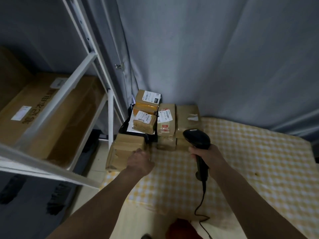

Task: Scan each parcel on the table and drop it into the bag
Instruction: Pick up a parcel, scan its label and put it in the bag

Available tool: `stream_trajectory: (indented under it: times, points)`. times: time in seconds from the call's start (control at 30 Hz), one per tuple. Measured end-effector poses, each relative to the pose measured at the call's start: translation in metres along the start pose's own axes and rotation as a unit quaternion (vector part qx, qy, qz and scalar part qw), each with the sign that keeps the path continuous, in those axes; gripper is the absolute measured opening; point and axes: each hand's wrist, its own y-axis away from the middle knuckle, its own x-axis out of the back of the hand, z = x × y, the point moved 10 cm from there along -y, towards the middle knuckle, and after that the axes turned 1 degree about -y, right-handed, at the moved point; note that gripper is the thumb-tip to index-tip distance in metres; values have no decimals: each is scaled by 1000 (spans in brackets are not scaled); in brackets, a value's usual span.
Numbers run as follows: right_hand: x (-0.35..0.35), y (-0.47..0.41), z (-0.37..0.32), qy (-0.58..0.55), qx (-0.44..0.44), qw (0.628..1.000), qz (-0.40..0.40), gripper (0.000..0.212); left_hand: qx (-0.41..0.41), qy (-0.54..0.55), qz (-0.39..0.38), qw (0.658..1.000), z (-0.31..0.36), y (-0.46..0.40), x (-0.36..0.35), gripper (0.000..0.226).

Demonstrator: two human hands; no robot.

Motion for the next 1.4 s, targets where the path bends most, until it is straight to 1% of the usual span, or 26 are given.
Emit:
stream_trajectory:
  times: [0.1,0.17,0.3,0.37,0.47,0.63,0.77,0.83,0.93,1.0,1.07,1.13,1.2,1.27,1.33,1.37,1.4]
  points:
    - [25,-36,-8,-4,-6,1000,6,9,-5,11,-8,1000,34,-30,4,41]
    - [43,-64,-9,-4,-16,1000,18,10,-12,25,-13,1000,56,-52,1,48]
    - [66,-118,-4,7,-43,999,26,22,-7,33,-30,999,89,-89,-17,67]
    - [71,-140,0,12,-59,998,30,25,-5,41,-49,998,101,-106,-28,72]
    - [74,-170,5,6,-84,996,39,25,-14,83,-61,995,120,-132,-36,74]
    - [75,-217,12,-15,-111,992,53,27,-45,109,-38,992,156,-180,-33,70]
    - [74,-249,22,-38,-132,989,58,19,-15,166,-51,985,165,-211,-46,74]
    - [73,-261,27,-51,-136,987,64,24,6,166,-44,985,166,-221,-50,72]
    - [72,-272,33,-55,-142,986,69,27,40,197,-23,979,164,-231,-53,69]
    - [68,-274,37,-63,-148,985,56,27,50,214,-28,975,164,-236,-59,69]
    - [65,-272,39,-64,-148,986,46,22,55,219,-33,974,164,-237,-64,70]
    - [65,-268,37,-61,-134,988,48,18,47,225,-38,973,168,-234,-65,75]
    - [68,-261,32,-65,-115,990,52,22,30,223,-40,973,171,-230,-65,82]
    - [73,-248,26,-60,-100,992,56,28,15,226,-41,973,173,-224,-65,83]
    - [80,-231,19,-54,-80,993,62,27,14,239,-49,970,174,-214,-68,84]
    - [83,-221,15,-53,-65,994,66,24,21,265,-59,962,174,-207,-71,87]
    - [84,-211,11,-54,-48,995,66,23,31,313,-69,947,174,-198,-74,89]
